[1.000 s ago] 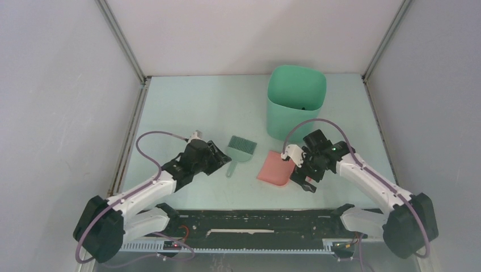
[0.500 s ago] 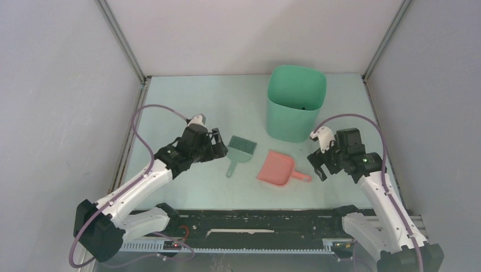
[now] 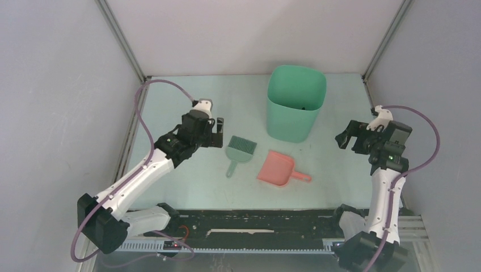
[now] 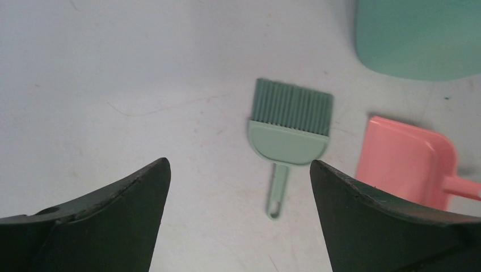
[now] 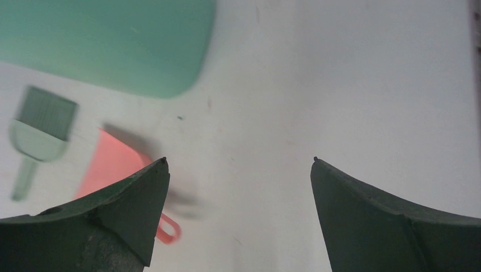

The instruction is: Sweep away the paper scraps from the table

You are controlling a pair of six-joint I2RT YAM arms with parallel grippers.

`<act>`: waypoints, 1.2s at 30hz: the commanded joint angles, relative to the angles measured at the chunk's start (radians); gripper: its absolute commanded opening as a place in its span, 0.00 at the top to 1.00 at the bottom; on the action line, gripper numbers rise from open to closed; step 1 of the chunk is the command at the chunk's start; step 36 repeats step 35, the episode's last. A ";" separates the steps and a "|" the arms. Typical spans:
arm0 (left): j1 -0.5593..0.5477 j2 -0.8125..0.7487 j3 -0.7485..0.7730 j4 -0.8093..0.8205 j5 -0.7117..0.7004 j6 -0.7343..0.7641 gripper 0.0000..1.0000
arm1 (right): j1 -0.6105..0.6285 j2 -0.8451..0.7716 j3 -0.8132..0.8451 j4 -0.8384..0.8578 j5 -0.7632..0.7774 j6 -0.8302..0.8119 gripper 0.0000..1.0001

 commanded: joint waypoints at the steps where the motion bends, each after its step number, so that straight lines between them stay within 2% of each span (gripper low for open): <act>1: 0.003 -0.011 -0.066 0.051 -0.082 0.069 0.00 | -0.045 0.006 -0.074 0.145 -0.209 0.102 0.00; 9: 0.003 0.012 -0.076 0.070 -0.220 0.065 0.00 | -0.097 0.060 -0.105 0.162 -0.236 0.092 0.00; 14: 0.003 -0.019 -0.089 0.095 -0.135 0.064 0.00 | -0.089 0.041 -0.099 0.177 -0.218 0.134 0.00; 25: 0.015 -0.221 -0.090 0.118 -0.114 0.089 0.00 | 0.002 -0.211 -0.130 0.197 -0.299 0.145 0.00; 31: 0.018 -0.280 -0.136 0.173 -0.096 0.123 0.00 | 0.067 -0.246 -0.123 0.219 -0.187 0.145 0.01; 36: 0.019 -0.256 -0.128 0.166 -0.095 0.132 0.00 | 0.078 -0.232 -0.085 0.180 -0.202 0.145 0.00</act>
